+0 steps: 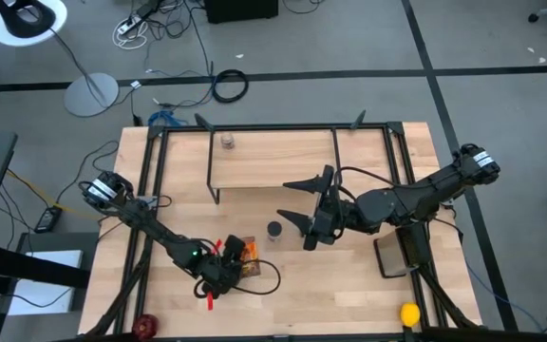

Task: Shelf spices
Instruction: Put the brown seasoning pack on the shelf

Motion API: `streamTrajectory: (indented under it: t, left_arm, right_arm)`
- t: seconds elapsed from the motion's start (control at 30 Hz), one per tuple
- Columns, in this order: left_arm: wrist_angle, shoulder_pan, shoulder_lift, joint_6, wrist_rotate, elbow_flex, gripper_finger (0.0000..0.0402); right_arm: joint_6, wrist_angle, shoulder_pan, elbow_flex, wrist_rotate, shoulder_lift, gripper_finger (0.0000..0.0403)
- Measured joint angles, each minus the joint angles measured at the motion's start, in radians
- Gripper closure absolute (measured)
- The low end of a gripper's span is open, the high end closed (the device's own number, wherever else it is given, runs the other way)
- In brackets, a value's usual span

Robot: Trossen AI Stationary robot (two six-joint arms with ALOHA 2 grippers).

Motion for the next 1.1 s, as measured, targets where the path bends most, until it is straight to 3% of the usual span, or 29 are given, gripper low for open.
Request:
streamTrajectory:
  t: [0.27, 0.57, 0.87, 1.1]
  left_arm:
    - [-0.089, -0.005, 0.006, 0.055, -0.003, 0.057, 0.0174]
    - [-0.426, -0.004, 0.011, 0.062, -0.017, 0.152, 0.0174]
    - [-0.394, 0.01, 0.011, 0.083, -0.024, 0.146, 0.0174]
    - [-0.504, 0.048, -0.043, -0.038, -0.023, 0.156, 0.0174]
  right_arm:
    - [0.001, -0.003, 0.0, 0.0, 0.0, 0.0, 0.0099]
    - [0.001, -0.003, 0.0, 0.0, 0.0, 0.0, 0.0099]
    - [0.001, -0.003, 0.0, 0.0, 0.0, 0.0, 0.0099]
    - [0.001, 0.0, 0.0, 0.0, 0.0, 0.0, 0.0099]
